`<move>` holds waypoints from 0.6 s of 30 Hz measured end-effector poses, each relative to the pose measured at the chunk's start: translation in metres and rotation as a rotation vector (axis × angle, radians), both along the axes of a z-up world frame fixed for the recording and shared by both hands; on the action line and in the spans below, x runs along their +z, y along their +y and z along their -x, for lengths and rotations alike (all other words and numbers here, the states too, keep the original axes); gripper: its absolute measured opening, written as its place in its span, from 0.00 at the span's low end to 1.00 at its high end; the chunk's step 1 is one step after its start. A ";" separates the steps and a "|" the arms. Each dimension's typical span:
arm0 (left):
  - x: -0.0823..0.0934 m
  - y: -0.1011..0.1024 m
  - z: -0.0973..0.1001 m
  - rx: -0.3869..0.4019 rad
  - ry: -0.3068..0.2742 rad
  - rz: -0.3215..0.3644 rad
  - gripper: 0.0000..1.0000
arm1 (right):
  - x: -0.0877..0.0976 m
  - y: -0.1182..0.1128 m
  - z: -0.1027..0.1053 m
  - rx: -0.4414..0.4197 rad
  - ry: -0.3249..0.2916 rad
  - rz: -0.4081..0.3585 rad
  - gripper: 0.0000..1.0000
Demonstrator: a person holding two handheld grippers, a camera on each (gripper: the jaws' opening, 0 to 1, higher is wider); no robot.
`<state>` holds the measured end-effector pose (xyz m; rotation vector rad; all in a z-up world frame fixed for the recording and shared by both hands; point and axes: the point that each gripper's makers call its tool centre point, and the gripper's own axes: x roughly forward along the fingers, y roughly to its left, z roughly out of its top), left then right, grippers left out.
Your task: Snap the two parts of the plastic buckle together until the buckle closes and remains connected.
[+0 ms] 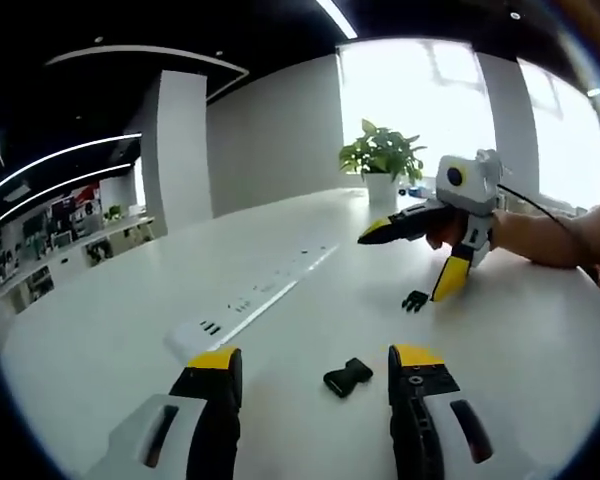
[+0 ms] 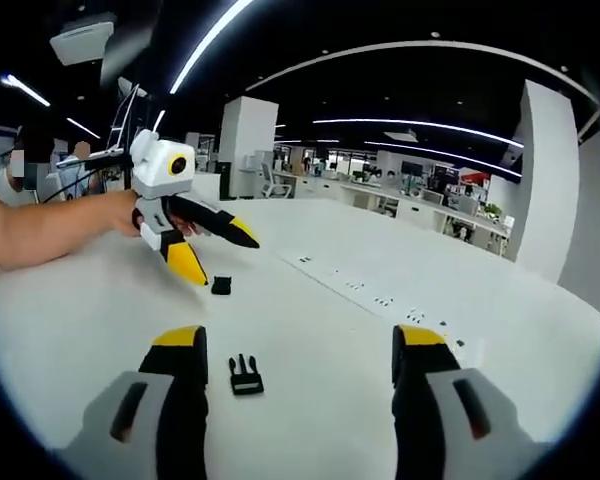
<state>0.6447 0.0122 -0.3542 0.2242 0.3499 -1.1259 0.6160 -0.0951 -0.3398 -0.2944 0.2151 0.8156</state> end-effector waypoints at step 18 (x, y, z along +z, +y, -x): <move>-0.014 -0.001 0.007 -0.029 0.028 -0.034 0.57 | -0.005 -0.002 0.008 0.031 0.035 -0.012 0.69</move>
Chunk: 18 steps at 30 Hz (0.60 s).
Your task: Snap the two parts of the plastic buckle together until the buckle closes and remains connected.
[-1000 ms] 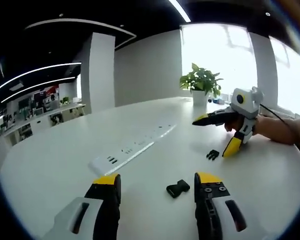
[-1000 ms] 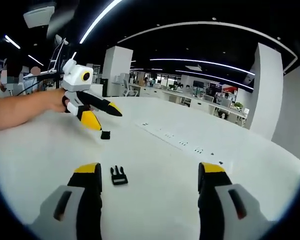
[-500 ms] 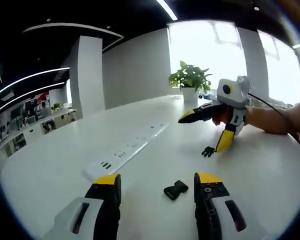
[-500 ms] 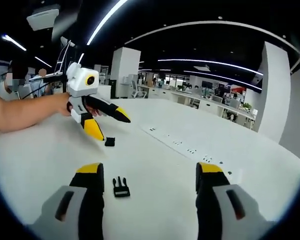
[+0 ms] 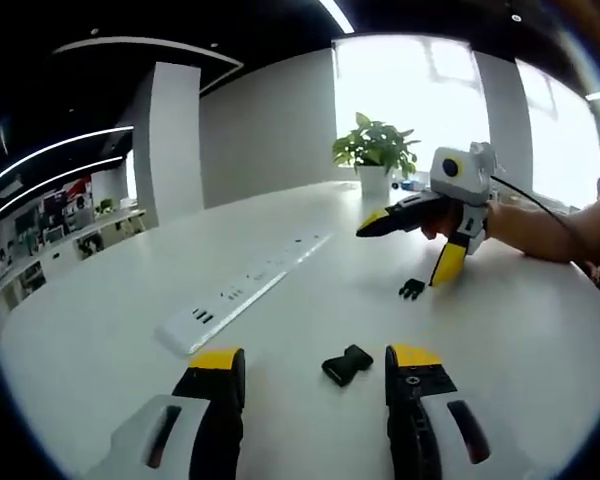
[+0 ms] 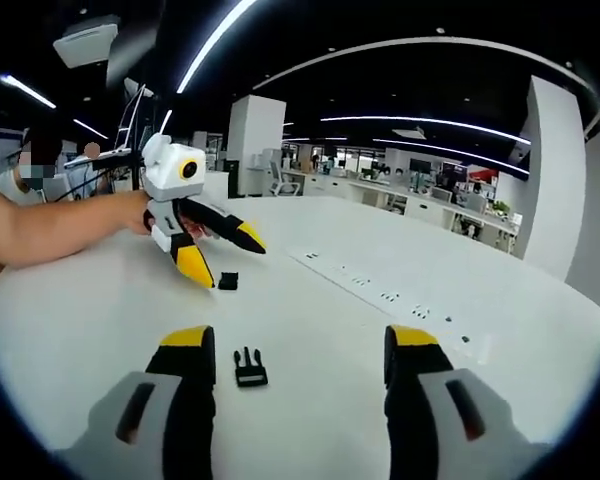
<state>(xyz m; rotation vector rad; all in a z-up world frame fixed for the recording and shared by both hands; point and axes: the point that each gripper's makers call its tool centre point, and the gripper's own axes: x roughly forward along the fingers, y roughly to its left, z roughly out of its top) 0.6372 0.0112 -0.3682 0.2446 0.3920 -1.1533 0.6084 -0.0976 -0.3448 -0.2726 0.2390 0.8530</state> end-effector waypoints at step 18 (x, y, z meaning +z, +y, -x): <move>0.012 -0.010 0.024 -0.113 -0.006 0.061 0.48 | -0.001 0.001 0.004 0.008 0.003 -0.001 0.67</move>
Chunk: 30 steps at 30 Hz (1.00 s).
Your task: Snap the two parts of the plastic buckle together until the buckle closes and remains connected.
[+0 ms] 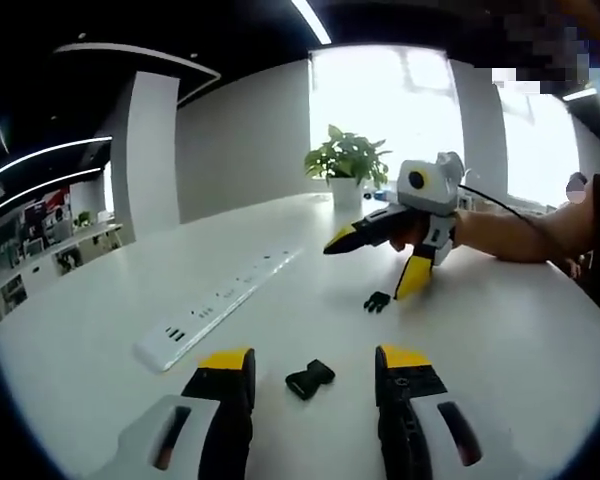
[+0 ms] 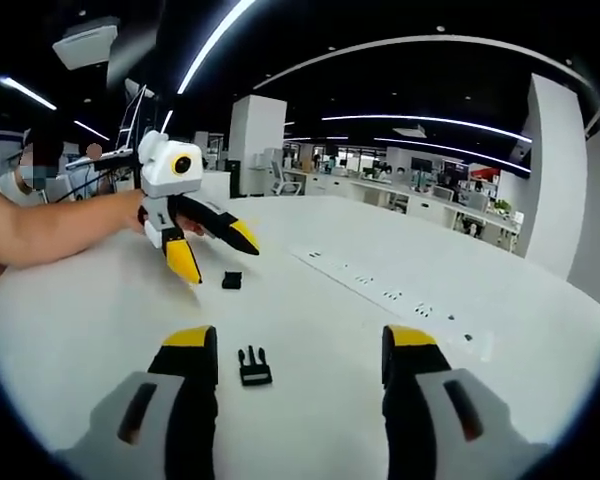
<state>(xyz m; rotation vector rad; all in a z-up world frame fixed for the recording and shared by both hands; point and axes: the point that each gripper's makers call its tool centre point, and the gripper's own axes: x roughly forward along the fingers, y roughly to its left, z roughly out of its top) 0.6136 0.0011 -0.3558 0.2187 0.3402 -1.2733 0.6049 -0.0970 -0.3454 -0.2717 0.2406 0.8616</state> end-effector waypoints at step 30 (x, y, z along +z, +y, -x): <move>-0.012 0.001 0.004 -0.037 0.015 -0.054 0.41 | -0.006 0.005 0.008 0.059 0.038 0.018 0.57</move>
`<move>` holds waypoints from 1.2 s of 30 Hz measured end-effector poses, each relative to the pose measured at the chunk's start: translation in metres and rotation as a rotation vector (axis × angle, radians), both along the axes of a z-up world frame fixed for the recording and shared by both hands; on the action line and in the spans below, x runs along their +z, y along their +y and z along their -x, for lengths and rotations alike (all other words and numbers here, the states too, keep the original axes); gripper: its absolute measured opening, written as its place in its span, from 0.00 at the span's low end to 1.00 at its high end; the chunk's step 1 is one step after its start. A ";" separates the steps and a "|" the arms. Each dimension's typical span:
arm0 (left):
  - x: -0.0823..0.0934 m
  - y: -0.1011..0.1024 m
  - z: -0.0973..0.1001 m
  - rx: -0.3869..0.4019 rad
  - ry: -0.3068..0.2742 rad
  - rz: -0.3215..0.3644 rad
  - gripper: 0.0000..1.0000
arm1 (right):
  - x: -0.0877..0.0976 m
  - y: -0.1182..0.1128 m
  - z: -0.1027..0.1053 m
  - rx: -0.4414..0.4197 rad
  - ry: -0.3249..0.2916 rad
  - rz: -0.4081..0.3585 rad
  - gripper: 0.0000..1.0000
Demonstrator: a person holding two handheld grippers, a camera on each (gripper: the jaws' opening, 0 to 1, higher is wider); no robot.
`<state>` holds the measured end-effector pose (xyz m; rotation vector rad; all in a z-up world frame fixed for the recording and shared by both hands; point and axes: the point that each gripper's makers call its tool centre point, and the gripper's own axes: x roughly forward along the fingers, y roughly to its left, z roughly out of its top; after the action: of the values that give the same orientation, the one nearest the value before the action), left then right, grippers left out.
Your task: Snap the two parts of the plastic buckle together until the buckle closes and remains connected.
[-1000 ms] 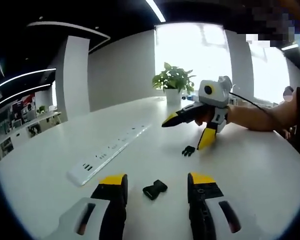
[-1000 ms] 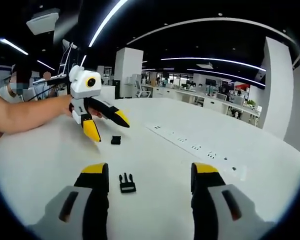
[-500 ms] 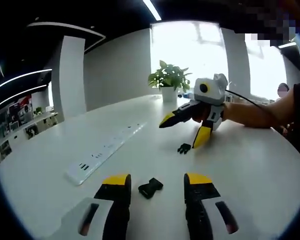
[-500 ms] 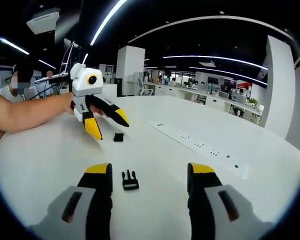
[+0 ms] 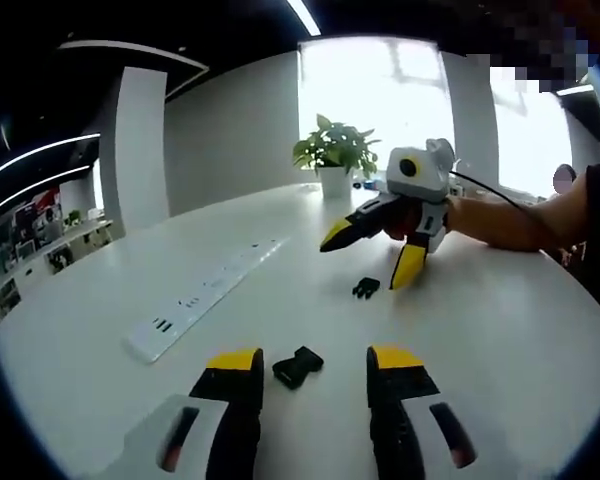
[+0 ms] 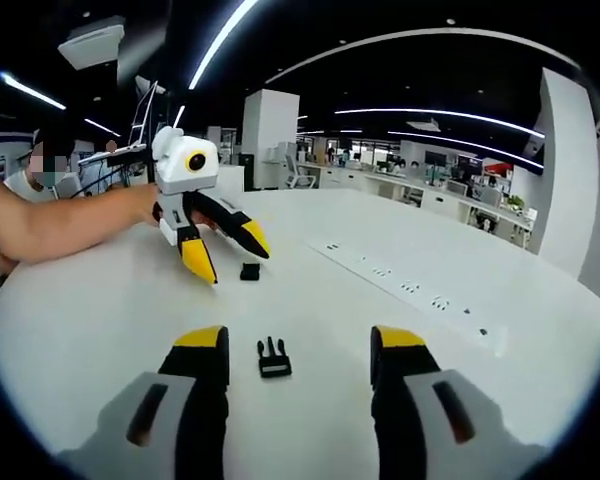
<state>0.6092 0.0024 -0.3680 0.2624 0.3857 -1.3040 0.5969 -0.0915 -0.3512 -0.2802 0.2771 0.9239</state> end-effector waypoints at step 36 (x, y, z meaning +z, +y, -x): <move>-0.004 -0.002 0.012 -0.045 0.052 -0.011 0.26 | -0.005 0.000 0.005 0.029 0.014 0.021 0.49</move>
<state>0.5973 0.0008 -0.3721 0.2481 0.4328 -1.3551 0.5924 -0.0911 -0.3557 -0.2980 0.2963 0.9528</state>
